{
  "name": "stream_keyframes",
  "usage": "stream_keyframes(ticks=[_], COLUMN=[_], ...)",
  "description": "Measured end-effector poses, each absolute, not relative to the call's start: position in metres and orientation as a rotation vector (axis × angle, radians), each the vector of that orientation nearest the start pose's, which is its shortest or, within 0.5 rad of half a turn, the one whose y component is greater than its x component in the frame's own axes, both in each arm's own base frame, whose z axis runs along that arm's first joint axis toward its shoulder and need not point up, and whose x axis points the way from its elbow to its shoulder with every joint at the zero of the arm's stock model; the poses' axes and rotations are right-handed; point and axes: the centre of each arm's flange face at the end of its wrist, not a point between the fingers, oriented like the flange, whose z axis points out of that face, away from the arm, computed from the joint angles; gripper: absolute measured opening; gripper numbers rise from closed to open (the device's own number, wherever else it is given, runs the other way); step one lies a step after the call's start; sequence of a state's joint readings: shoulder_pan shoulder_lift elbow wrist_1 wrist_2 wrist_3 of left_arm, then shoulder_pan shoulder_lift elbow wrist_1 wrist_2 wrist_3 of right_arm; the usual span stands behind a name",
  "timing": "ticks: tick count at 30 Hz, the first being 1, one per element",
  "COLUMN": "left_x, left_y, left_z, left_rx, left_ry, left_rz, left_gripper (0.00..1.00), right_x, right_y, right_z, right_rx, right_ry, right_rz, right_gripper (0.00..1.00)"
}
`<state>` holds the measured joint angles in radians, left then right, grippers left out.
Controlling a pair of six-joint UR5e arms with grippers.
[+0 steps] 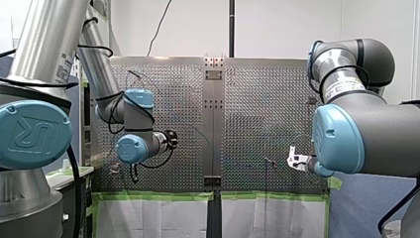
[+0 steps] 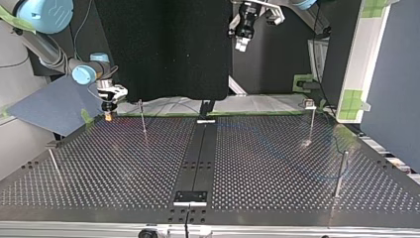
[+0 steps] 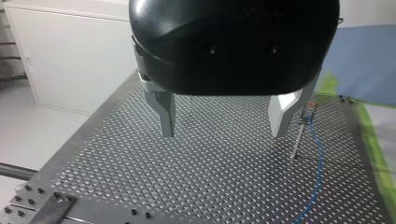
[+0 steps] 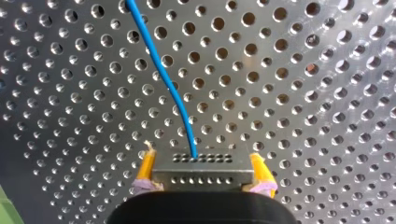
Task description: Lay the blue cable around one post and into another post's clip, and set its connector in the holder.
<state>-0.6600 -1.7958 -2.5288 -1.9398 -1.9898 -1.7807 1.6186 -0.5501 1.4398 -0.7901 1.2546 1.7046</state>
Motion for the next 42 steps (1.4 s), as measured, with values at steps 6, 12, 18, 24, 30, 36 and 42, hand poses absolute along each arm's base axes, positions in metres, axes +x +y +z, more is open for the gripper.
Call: stream_keyframes(ticks=[6, 12, 18, 24, 30, 36, 42], left_x=[0.210, 0.210, 0.211, 0.212, 0.213, 0.213, 0.215], left_y=[-0.279, -0.278, -0.277, -0.277, -0.276, -0.275, -0.274], left_z=[0.117, 0.116, 0.116, 0.116, 0.115, 0.115, 0.115], left_rx=[0.010, 0.010, 0.008, 0.005, 0.005, 0.003, -0.001], left_ry=[1.557, 1.562, 1.564, 1.565, 1.568, 1.569, 1.570], left_rz=[-0.368, -0.363, -0.358, -0.355, -0.351, -0.347, -0.342], left_gripper=[1.00, 1.00, 1.00, 1.00, 1.00, 1.00, 1.00], right_x=[0.195, 0.191, 0.200, 0.224, 0.262, 0.286, 0.292], right_y=[-0.687, -0.690, -0.689, -0.682, -0.670, -0.661, -0.658], right_z=[-0.026, -0.004, 0.029, 0.058, 0.096, 0.134, 0.165], right_rx=[1.482, 1.476, 1.500, 1.510, 1.513, 1.497, 1.476], right_ry=[-1.222, -1.211, -1.165, -1.158, -1.136, -1.102, -1.085], right_rz=[1.494, 1.414, 1.378, 1.388, 1.450, 1.500, 1.525], right_gripper=[0.00, 0.00, 0.00, 0.00, 0.00, 0.00, 0.00])
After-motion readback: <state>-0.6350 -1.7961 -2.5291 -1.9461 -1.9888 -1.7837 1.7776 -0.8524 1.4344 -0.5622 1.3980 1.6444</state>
